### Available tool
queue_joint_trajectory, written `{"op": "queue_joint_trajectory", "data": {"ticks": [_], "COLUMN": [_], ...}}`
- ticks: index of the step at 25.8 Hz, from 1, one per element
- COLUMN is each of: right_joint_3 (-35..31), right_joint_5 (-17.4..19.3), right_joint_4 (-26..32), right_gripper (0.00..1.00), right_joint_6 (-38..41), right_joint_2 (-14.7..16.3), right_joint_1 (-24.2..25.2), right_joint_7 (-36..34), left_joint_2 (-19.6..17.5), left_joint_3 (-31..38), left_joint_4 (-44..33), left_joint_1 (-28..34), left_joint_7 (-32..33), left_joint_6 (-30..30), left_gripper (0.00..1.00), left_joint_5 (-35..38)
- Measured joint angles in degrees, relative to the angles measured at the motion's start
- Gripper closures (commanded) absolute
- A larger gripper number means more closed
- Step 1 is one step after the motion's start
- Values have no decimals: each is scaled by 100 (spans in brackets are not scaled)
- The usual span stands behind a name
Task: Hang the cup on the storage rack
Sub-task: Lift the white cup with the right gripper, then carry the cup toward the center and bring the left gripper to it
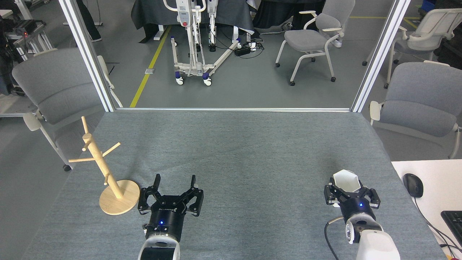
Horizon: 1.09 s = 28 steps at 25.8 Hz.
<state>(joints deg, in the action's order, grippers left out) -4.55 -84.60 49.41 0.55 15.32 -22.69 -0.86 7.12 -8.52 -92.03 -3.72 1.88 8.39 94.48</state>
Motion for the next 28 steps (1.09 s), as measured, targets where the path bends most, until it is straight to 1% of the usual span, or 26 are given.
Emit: {"op": "queue_joint_trajectory", "data": {"ticks": [1,2,9,11,13,16,18,20,24,28], "right_joint_3": [-1,-1,-50,-73,-87,-95,-98,-96,-64,-6], "right_joint_5": [0,0,84,109,221,603,807,917,974,895], "right_joint_4": [0,1,76,185,401,1045,1615,2163,3190,4276], "right_gripper": [61,66,68,68,70,70,70,70,71,73], "right_joint_6": [7,15,202,263,283,254,144,16,-336,-597], "right_joint_2": [2,5,21,8,-11,-36,-72,-170,-522,-877], "right_joint_1": [1,1,-104,-189,-279,-335,-330,-315,-254,39], "right_joint_7": [0,3,27,63,88,306,637,1067,1934,2652], "left_joint_2": [0,0,0,0,0,0,0,0,-14,-86], "left_joint_3": [0,0,0,-2,-5,-8,-9,-9,-14,-165], "left_joint_4": [0,1,9,10,10,7,4,-8,-78,-199], "left_joint_1": [-6,-8,-14,-15,-15,-15,-15,-15,-8,51], "left_joint_7": [0,0,0,0,0,1,1,2,-19,-284], "left_joint_6": [0,0,-5,-5,-5,-5,-5,-5,-19,-77], "left_gripper": [1,1,1,1,1,1,1,1,1,1], "left_joint_5": [0,0,0,0,0,0,0,0,14,95]}}
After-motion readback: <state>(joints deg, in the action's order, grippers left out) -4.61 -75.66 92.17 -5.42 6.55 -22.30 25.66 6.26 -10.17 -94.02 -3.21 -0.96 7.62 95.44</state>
